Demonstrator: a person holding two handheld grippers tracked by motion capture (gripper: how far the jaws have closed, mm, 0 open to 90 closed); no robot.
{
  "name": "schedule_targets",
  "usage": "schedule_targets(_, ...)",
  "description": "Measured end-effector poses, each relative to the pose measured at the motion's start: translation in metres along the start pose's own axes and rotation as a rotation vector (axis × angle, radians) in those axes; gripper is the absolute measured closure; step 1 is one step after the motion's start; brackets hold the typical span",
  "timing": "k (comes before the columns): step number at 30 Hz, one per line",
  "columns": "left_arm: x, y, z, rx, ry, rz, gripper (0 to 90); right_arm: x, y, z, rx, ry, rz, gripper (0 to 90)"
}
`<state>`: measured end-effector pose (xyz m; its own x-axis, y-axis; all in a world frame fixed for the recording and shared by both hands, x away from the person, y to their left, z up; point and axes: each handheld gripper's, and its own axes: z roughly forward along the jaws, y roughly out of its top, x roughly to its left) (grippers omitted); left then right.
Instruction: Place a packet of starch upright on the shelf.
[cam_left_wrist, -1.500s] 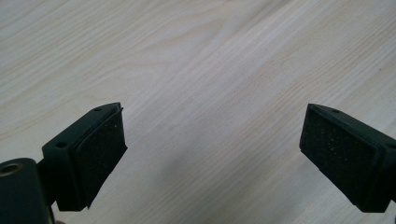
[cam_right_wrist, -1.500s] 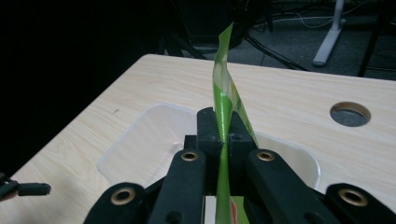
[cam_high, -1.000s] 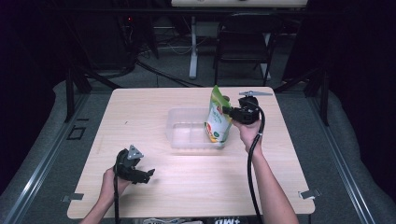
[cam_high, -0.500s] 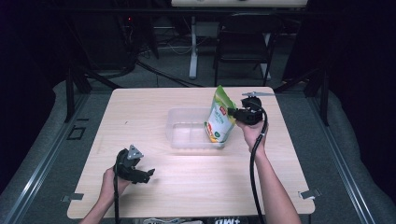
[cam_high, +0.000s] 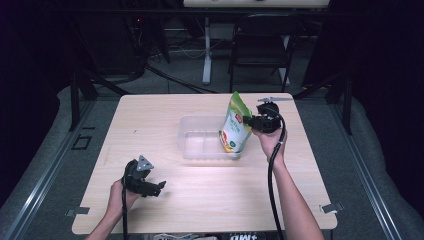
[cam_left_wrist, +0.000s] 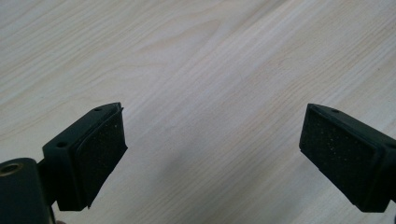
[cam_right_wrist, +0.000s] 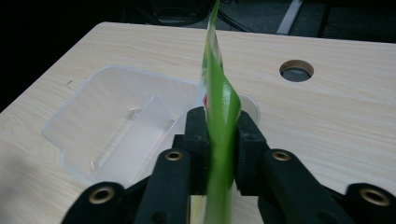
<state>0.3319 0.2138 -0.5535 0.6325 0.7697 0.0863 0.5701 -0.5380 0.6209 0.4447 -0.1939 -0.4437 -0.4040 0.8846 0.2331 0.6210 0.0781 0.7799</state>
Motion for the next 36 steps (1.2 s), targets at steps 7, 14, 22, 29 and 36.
schedule_targets(7, -0.001, 0.0, 0.0, 0.0, 0.0, 0.003, 6.8, 0.0, 0.001, -0.011, -0.001, 0.022, -0.007, 51.5)
schedule_targets(14, 0.0, 0.0, 0.0, 0.0, 0.0, 0.0, 6.8, 0.001, 0.001, -0.034, 0.011, 0.07, -0.06, 28.6)
schedule_targets(22, -0.001, 0.0, 0.0, 0.0, 0.003, 0.001, 6.8, 0.015, -0.012, -0.072, 0.007, 0.108, -0.148, 14.1)
schedule_targets(29, 0.0, 0.0, 0.0, 0.001, 0.006, 0.001, 6.8, 0.024, -0.035, -0.098, 0.022, 0.109, -0.205, 4.2)
schedule_targets(36, -0.001, 0.0, 0.0, 0.001, 0.007, 0.0, 6.8, 0.021, -0.07, -0.108, 0.073, 0.061, -0.25, 0.0)
